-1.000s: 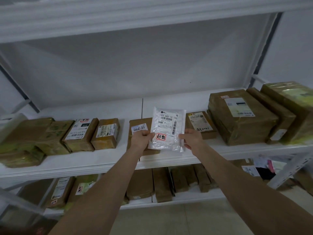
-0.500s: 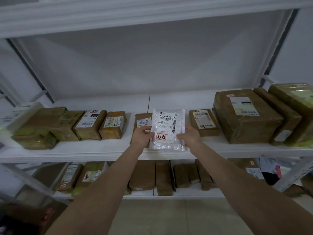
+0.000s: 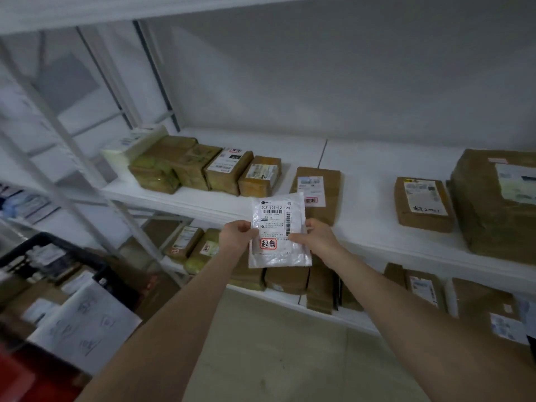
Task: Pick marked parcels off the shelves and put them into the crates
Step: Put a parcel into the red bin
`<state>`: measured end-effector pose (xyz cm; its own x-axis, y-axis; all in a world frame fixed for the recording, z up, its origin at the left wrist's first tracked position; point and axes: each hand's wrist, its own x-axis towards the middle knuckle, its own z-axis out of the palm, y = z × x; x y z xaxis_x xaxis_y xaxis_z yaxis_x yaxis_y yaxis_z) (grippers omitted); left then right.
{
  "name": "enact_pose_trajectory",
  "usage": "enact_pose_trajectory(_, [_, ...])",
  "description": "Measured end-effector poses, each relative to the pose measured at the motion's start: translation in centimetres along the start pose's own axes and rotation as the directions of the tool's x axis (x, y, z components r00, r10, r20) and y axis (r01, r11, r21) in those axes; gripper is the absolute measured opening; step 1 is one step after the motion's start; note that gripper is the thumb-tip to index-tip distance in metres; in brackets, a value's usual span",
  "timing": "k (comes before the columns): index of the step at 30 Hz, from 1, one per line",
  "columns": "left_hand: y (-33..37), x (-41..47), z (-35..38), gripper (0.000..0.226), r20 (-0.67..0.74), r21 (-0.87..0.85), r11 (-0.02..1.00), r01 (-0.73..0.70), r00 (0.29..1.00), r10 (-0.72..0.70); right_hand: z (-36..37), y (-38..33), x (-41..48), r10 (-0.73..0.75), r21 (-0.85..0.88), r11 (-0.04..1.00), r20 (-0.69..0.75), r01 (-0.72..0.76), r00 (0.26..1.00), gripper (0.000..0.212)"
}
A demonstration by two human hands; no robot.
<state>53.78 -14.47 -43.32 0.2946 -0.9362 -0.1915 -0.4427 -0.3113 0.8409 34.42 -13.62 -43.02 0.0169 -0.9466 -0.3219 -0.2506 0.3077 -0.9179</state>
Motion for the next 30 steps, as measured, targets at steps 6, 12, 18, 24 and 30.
enact_pose_trajectory(6, [-6.8,-1.4,-7.2,0.019,-0.083,-0.033,0.994,0.106,0.991,-0.108,9.2,0.0,-0.2,-0.004,-0.139,0.990,0.095,0.017,0.995,0.025])
enact_pose_trajectory(12, [-15.6,-3.3,-15.1,0.020,-0.173,-0.115,0.968,0.221,0.956,-0.239,20.7,0.3,-1.7,0.015,-0.313,0.949,0.188,0.045,0.982,0.025])
enact_pose_trajectory(18, [-26.3,-6.5,-25.2,0.016,-0.230,-0.248,0.900,0.359,0.880,-0.415,35.6,0.9,-4.9,0.059,-0.422,0.902,0.332,0.092,0.942,0.021])
enact_pose_trajectory(24, [-36.1,-10.4,-37.1,0.024,-0.365,-0.303,0.849,0.434,0.770,-0.523,51.3,1.0,-9.3,0.070,-0.433,0.883,0.498,0.178,0.864,0.024])
enact_pose_trajectory(30, [-42.9,-13.0,-45.4,0.020,-0.490,-0.406,0.795,0.450,0.627,-0.605,63.4,0.9,-12.1,0.099,-0.474,0.837,0.623,0.273,0.776,0.023])
